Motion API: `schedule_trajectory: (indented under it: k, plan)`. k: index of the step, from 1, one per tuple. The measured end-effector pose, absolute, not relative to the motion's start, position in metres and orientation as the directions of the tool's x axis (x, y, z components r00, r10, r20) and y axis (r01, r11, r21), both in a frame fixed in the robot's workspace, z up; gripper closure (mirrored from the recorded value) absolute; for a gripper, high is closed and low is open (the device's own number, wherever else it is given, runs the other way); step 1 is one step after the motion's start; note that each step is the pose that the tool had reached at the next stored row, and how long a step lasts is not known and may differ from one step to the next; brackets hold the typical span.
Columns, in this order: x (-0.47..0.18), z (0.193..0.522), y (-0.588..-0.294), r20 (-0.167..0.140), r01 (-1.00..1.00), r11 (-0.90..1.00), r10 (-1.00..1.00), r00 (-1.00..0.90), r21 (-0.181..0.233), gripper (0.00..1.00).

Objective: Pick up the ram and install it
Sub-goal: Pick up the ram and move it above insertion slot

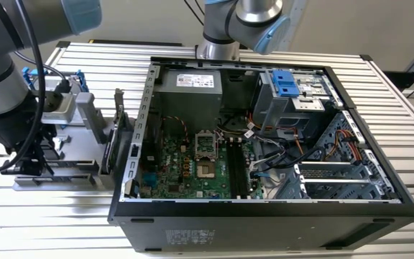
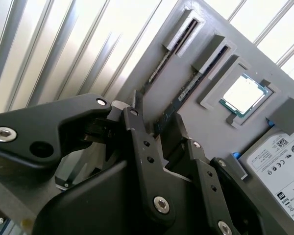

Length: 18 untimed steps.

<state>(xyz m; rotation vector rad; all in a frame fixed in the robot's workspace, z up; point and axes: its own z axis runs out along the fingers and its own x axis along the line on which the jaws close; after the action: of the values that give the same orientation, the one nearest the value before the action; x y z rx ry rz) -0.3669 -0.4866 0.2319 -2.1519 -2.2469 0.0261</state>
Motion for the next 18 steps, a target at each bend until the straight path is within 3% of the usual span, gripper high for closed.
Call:
schedule_trajectory:
  k: [18]
  plan:
    - [-0.367,0.2243,-0.4874,0.01,0.998,0.043,0.999,-0.043,-0.034,0.0]
